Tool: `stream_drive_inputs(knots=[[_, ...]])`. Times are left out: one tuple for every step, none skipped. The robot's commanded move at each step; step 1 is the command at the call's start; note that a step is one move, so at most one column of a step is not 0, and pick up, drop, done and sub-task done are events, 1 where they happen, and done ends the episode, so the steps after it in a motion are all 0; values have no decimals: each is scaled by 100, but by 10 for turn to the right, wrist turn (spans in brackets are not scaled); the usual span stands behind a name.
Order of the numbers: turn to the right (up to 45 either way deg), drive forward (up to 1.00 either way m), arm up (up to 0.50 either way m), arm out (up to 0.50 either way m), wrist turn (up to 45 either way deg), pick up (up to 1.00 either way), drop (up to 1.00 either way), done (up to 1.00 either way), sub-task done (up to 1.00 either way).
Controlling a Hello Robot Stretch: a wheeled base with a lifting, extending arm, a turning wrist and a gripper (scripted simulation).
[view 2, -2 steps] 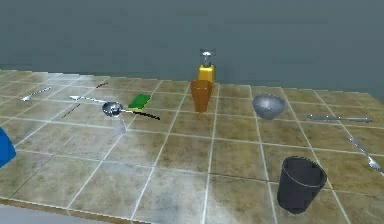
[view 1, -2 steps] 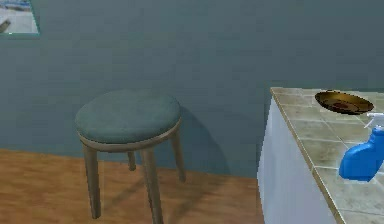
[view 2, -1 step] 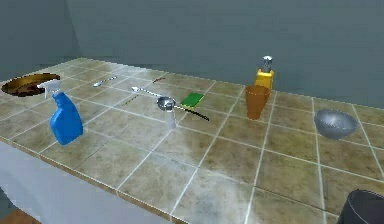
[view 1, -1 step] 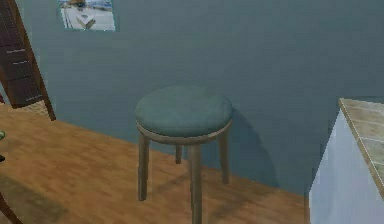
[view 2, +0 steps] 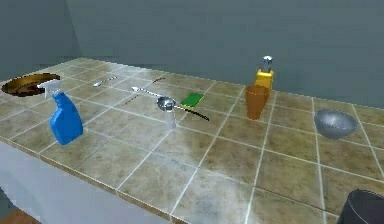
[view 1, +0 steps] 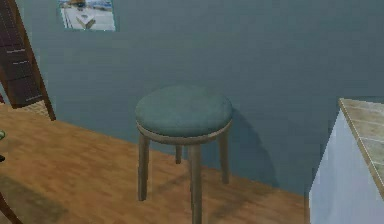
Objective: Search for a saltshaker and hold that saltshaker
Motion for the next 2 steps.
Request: stream_drive_inputs(knots=[[0,0,38,0,0,0,0,0,0],[0,0,0,40,0,0,0,0,0]])
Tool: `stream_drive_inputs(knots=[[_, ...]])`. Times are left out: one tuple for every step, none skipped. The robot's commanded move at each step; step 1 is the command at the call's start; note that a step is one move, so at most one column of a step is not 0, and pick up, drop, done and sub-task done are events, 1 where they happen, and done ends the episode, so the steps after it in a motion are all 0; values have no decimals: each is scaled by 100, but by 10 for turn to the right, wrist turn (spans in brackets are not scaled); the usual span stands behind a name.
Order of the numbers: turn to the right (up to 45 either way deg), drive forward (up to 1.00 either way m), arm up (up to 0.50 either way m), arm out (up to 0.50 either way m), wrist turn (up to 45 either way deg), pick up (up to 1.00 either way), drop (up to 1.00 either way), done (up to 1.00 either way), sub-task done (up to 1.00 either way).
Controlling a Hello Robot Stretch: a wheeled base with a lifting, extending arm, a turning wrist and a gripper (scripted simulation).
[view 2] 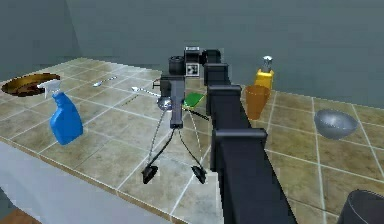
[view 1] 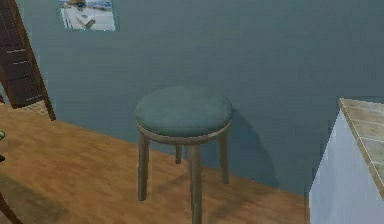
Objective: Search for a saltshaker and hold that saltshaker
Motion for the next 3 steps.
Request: stream_drive_inputs(knots=[[0,0,0,0,450,0,0,0,0],[0,0,0,0,450,0,0,0,0],[0,0,0,0,450,0,0,0,0]])
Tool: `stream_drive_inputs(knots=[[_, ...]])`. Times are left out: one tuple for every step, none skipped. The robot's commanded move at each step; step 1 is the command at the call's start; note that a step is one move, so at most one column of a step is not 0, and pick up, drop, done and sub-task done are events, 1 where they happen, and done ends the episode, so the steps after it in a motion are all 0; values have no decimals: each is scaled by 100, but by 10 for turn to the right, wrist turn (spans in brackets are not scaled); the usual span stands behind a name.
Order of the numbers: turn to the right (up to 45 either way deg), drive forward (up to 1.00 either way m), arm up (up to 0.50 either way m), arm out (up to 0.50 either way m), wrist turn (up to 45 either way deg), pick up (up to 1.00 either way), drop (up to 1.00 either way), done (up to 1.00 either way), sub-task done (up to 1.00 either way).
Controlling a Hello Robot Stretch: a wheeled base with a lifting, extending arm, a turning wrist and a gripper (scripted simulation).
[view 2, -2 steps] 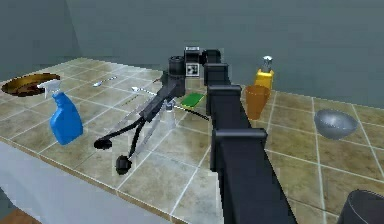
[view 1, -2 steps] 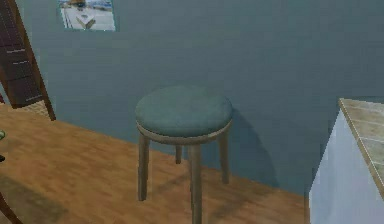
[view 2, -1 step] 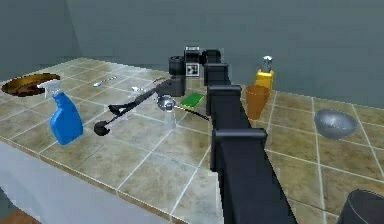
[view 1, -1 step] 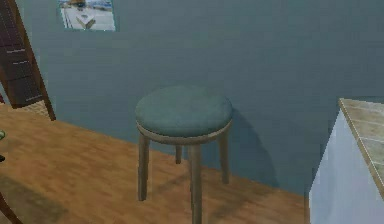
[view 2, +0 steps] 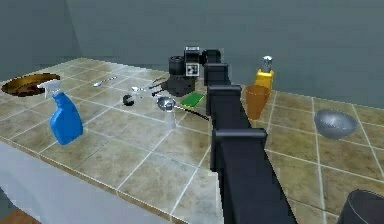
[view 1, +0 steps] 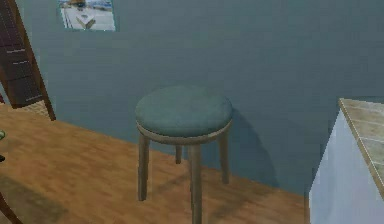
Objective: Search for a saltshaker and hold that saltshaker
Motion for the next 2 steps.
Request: stream_drive_inputs(knots=[[0,0,0,0,270,0,0,0,0],[0,0,-16,0,0,0,0,0,0]])
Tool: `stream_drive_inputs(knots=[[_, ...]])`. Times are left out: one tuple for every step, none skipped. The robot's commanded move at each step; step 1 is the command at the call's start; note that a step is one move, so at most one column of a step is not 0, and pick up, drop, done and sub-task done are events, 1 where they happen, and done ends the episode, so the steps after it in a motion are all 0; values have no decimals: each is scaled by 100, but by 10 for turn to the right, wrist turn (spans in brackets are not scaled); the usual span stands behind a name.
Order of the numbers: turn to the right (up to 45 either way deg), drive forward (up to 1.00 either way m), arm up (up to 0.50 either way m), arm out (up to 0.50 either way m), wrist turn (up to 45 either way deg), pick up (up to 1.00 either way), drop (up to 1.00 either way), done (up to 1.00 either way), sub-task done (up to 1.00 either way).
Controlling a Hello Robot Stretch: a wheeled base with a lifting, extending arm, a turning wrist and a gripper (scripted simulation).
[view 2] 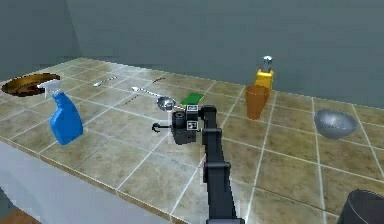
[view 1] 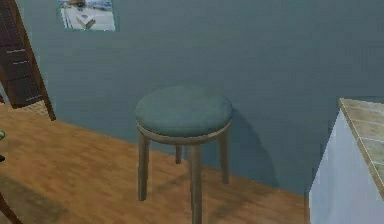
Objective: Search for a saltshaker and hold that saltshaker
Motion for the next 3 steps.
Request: stream_drive_inputs(knots=[[0,0,0,0,0,100,0,0,0],[0,0,10,0,0,0,0,0,0],[0,0,0,0,0,0,0,100,0]])
